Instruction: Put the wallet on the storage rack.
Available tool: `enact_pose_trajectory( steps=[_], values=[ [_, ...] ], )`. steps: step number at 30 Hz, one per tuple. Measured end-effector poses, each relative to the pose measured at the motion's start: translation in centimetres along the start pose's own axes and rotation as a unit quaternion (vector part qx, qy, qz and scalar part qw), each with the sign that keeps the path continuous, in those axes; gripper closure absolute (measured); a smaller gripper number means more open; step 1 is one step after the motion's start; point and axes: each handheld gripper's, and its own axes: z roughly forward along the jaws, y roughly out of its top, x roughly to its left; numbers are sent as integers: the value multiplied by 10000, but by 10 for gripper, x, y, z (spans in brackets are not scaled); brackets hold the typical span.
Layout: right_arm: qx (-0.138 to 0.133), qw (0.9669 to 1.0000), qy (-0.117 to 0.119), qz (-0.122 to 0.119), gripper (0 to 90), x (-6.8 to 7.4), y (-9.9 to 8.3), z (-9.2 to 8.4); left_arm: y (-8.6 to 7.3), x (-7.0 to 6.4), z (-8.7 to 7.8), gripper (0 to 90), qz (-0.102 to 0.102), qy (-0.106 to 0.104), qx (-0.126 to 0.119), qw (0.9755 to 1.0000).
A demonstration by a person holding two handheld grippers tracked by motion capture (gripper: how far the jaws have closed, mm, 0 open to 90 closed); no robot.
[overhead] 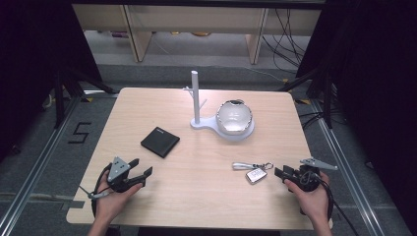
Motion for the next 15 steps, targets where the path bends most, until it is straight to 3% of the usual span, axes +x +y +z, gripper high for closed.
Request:
enact_pose_trajectory(
  steps=[1, 2, 5, 6, 7, 8, 9, 11, 12, 14, 15],
  values=[
    [-120, 9997, -27, -234, 543, -3, 1, 1, 1, 0, 1, 353, 46, 8, 9, 10000],
    [-31, 10000, -27, -68, 543, -1, 1, 0, 1, 0, 1, 352, 46, 8, 9, 10000],
    [-30, 9997, -44, -224, 542, -3, 3, -1, 7, 0, 8, 348, 205, -60, 61, 9998],
    [-29, 9998, -31, -204, 542, -3, 3, -1, 9, 1, 12, 348, 246, -77, 83, 9996],
    [-54, 10000, 65, -3, 540, 0, 4, -1, 12, 2, 15, 341, 324, -69, 170, 9993],
    [-88, 9999, 93, 31, 540, 0, 4, -1, 14, 3, 18, 340, 344, -85, 182, 9992],
    [-8, 10000, -58, 67, 540, 1, 5, -3, 16, 3, 20, 341, 368, -42, 269, 9990],
    [-109, 9999, 13, 5, 540, -1, 6, -1, 18, 2, 22, 341, 369, -52, 311, 9988],
    [-100, 9998, 16, -141, 539, -3, 7, -2, 24, 2, 28, 342, 557, -63, 460, 9974],
    [-132, 9998, 15, -179, 539, -3, 9, -2, 27, 1, 31, 345, 583, -83, 547, 9968],
    [-134, 9997, 51, -213, 538, -3, 10, -3, 32, -1, 38, 347, 626, -96, 747, 9952]
  ],
)
